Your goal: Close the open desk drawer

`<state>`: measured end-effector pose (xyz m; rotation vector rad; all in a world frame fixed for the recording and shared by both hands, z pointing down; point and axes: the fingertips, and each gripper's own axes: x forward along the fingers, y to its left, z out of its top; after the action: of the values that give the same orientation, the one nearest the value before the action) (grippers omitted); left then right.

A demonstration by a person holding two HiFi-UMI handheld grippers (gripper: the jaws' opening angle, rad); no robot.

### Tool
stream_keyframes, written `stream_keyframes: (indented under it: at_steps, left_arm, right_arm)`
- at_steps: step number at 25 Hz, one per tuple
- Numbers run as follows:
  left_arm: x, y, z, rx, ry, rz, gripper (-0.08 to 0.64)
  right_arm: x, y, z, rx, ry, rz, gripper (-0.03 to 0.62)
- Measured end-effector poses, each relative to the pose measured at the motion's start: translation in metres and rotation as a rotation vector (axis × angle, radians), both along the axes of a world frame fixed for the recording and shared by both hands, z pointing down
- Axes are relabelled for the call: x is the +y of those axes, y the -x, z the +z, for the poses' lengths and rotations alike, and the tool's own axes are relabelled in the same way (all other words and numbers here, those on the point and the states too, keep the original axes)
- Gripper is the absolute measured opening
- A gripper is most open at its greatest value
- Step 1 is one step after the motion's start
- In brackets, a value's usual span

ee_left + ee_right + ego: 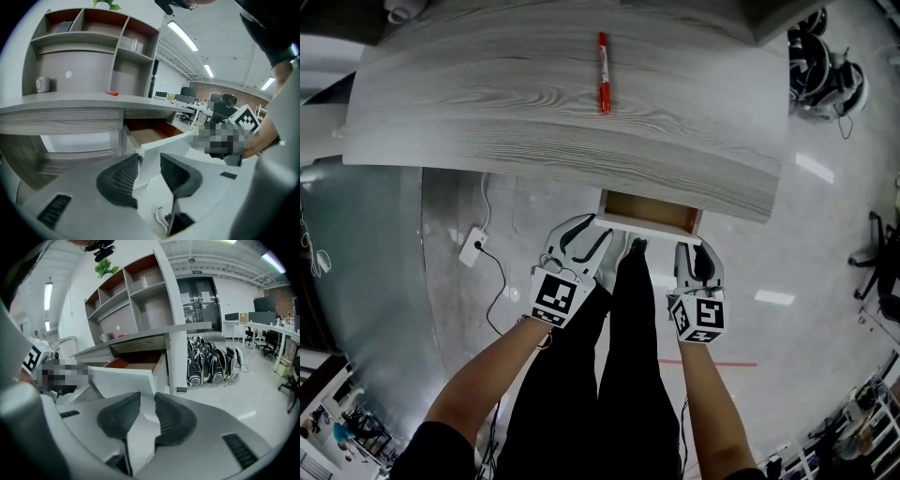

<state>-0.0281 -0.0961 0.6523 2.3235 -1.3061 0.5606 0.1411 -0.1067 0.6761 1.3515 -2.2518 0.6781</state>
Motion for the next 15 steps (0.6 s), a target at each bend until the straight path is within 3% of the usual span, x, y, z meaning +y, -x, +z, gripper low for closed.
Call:
stream_keyframes:
  at_steps: [7,15]
  left_arm:
    - [-0.006,-0.003,0.0,0.025,0.018,-0.014,0.156]
    - [-0.019,-0.007,0.002,0.03,0.029,-0.029,0.156]
  right_arm:
    - [-0.006,0.0,0.0,0.045,-0.025,-0.045,0.112]
    - [-0.021,-0.004,0.002,0.036,-0.024,-0.009,0.113]
